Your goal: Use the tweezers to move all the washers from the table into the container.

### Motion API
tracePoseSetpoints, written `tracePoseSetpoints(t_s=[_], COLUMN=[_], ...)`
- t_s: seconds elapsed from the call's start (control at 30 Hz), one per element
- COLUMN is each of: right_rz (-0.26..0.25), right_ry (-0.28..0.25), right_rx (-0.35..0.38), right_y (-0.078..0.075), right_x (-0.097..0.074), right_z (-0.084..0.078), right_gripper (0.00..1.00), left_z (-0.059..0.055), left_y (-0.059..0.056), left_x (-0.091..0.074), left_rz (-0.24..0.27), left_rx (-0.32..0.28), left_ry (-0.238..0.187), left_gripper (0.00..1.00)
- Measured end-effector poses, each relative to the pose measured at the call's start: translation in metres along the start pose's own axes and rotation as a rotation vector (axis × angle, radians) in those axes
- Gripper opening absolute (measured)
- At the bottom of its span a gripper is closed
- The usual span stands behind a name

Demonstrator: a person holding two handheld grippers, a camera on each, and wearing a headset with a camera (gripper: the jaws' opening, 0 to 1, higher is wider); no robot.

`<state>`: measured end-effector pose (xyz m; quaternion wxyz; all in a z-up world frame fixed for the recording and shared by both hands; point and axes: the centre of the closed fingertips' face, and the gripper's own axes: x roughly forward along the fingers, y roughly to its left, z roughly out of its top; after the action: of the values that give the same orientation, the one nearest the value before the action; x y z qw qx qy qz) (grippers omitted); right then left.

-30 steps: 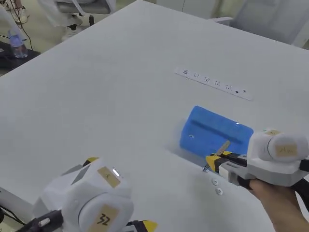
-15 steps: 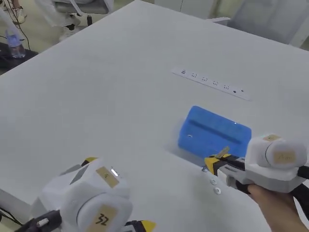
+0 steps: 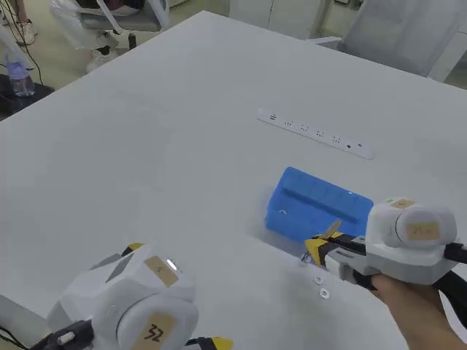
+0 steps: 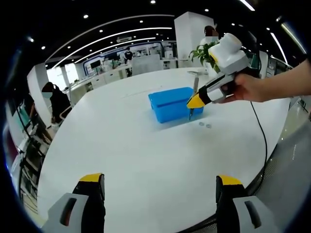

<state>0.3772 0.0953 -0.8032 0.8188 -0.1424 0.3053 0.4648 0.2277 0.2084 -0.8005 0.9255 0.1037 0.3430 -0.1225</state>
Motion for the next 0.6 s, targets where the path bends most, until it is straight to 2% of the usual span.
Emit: tracePoseSetpoints(t_s=[0.17,0.37,0.47,0.6], right_rz=[0.015,0.03,0.022,0.003], right_ry=[-0.035,-0.057,-0.075,-0.101], right_rx=[0.015,-0.03,-0.039,-0.033], right_y=[0.005,0.016,0.013,0.001], right_x=[-0.009,-0.021,-0.026,-0.029], right_z=[0.014,0.03,0.038,0.049], right_gripper=[0.03,0.03,0.03,0.03], left_z=[0.0,0.002,0.003,0.003], left_y=[0.0,-0.001,-0.001,0.0], left_x=[0.0,-0.001,-0.001,-0.001], left_rz=[0.003,-0.004,-0.005,-0.004], left_rx=[0.004,-0.001,-0.002,-0.008], left_ry=[-0.001,-0.013,-0.016,-0.02], left_gripper=[0.97,0.98,0.98,0.98])
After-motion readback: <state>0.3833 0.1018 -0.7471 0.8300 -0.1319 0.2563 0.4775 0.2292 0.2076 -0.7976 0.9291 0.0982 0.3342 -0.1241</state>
